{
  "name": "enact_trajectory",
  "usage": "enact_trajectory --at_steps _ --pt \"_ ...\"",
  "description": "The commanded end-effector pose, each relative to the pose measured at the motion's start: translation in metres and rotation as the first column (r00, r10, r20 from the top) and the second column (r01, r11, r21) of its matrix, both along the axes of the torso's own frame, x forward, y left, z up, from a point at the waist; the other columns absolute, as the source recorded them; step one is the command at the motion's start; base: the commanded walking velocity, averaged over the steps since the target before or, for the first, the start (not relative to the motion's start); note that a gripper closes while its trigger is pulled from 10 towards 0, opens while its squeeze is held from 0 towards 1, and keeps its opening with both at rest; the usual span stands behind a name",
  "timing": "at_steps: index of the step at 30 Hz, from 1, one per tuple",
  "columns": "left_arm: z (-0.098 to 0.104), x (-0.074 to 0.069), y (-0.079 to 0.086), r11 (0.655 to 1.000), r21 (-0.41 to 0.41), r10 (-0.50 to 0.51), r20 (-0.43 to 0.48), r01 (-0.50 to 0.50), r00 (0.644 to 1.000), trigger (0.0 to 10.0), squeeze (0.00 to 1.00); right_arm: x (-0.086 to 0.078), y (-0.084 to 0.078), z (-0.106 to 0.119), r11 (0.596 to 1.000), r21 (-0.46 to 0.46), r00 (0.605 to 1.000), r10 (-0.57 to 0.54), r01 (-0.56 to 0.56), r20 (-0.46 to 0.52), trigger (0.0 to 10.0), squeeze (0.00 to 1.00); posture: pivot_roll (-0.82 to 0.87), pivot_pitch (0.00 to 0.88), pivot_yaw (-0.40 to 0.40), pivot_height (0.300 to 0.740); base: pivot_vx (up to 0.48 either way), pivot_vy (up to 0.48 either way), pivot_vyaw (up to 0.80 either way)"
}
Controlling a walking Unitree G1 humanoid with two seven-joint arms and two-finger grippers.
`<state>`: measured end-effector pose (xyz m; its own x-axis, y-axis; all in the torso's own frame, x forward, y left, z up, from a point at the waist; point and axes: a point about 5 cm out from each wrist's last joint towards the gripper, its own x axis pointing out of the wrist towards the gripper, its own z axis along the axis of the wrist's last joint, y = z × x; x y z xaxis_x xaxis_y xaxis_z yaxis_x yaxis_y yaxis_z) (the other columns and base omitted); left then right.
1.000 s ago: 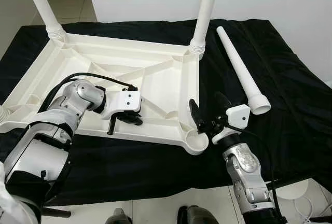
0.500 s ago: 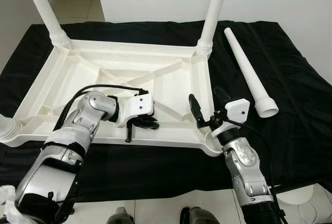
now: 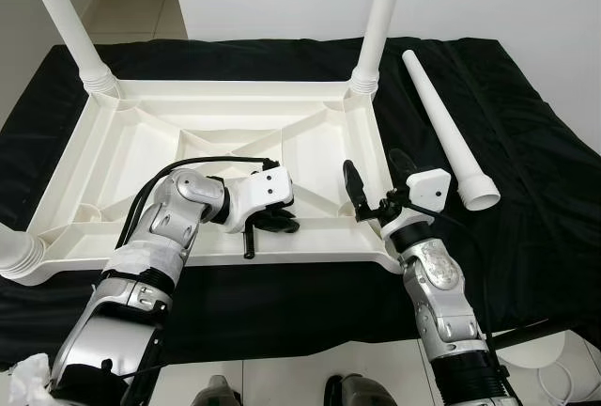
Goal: Building children table
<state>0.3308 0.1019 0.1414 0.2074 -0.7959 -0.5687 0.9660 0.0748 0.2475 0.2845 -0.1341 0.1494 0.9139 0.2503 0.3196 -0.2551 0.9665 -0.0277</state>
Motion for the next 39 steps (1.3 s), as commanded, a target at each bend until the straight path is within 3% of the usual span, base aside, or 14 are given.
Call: enact_trajectory --at_steps 1,6,7,10,12,15,16,17,23,29,33,34,35,39 --pt "0.004 0.032 0.028 0.741 -0.248 0.668 0.367 -0.624 0.647 10.0 0.0 0.001 -0.003 -0.003 1.0 0.001 1.0 -0.025 0.025 -0.011 10.0 0.0 0.04 0.027 -0.014 0.74 0.0 0.0 0.0" --pt "0.003 0.028 0.028 0.774 -0.228 0.631 0.369 -0.591 0.683 10.0 0.0 0.004 -0.005 -0.001 0.999 0.004 0.999 -0.049 0.049 -0.011 10.0 0.0 0.03 0.029 -0.024 0.74 0.0 0.0 0.0" --pt "0.002 0.026 0.029 0.787 -0.219 0.615 0.346 -0.577 0.708 10.0 1.0 0.005 -0.007 -0.001 0.998 0.007 0.998 -0.063 0.063 -0.013 10.0 0.0 0.03 0.031 -0.026 0.74 0.0 0.0 0.0" --pt "0.004 0.024 0.03 0.804 -0.218 0.595 0.326 -0.554 0.735 10.0 1.0 0.006 -0.008 -0.001 0.998 0.022 0.998 -0.062 0.062 -0.021 10.0 0.0 0.03 0.043 -0.034 0.74 0.0 0.0 0.0" --pt "0.024 0.025 0.028 0.803 -0.293 0.592 0.298 -0.519 0.749 10.0 1.0 0.007 -0.01 0.001 0.998 0.02 0.998 -0.052 0.052 -0.02 10.0 0.21 0.05 0.062 -0.054 0.74 0.0 0.0 0.0" --pt "0.043 0.026 0.024 0.797 -0.371 0.584 0.273 -0.477 0.764 10.0 1.0 0.009 -0.012 0.003 0.999 0.009 0.998 -0.052 0.052 -0.018 10.0 0.16 0.06 0.077 -0.083 0.74 0.0 0.0 0.0" --pt "0.051 0.025 0.021 0.798 -0.408 0.567 0.258 -0.444 0.782 10.0 0.27 0.011 -0.013 0.003 0.999 0.004 0.998 -0.054 0.054 -0.019 10.0 0.12 0.07 0.081 -0.086 0.74 0.0 0.0 0.0" --pt "0.059 0.024 0.019 0.795 -0.448 0.547 0.238 -0.409 0.803 10.0 0.0 0.013 -0.015 0.003 0.998 0.003 0.998 -0.063 0.063 -0.024 10.0 0.05 0.08 0.088 -0.096 0.74 0.0 0.0 0.0" --pt "0.077 0.014 0.008 0.766 -0.56 0.49 0.192 -0.315 0.85 10.0 0.0 0.026 -0.025 0.007 0.985 -0.003 0.984 -0.175 0.175 -0.04 10.0 0.0 0.08 0.097 -0.112 0.74 0.0 0.0 0.0" --pt "0.079 0.013 0.0 0.723 -0.59 0.553 0.182 -0.359 0.813 10.0 0.0 0.035 -0.038 0.009 0.957 -0.039 0.956 -0.289 0.287 -0.052 10.0 0.0 0.08 0.097 -0.11 0.74 0.0 0.0 0.0" --pt "0.08 0.013 -0.007 0.6 -0.68 0.589 0.019 -0.421 0.808 10.0 0.0 0.041 -0.062 0.013 0.92 -0.019 0.918 -0.392 0.392 -0.06 10.0 0.0 0.08 0.068 -0.085 0.74 0.0 0.0 0.0" --pt "0.08 0.013 -0.007 0.6 -0.68 0.589 0.019 -0.421 0.808 10.0 0.0 0.041 -0.062 0.013 0.92 -0.019 0.918 -0.392 0.392 -0.06 10.0 0.0 0.08 0.068 -0.085 0.74 0.0 0.0 0.0" --pt "0.082 0.012 -0.009 0.546 -0.709 0.601 -0.039 -0.446 0.798 10.0 0.0 0.042 -0.069 0.014 0.904 -0.021 0.902 -0.427 0.427 -0.06 10.0 0.0 0.08 0.062 -0.078 0.74 0.0 0.0 0.0" --pt "0.076 0.005 -0.023 0.478 -0.73 0.596 -0.14 -0.489 0.791 10.0 0.0 0.043 -0.088 0.008 0.858 -0.05 0.854 -0.514 0.512 -0.082 10.0 0.0 0.06 0.058 -0.058 0.74 0.0 0.0 0.0"
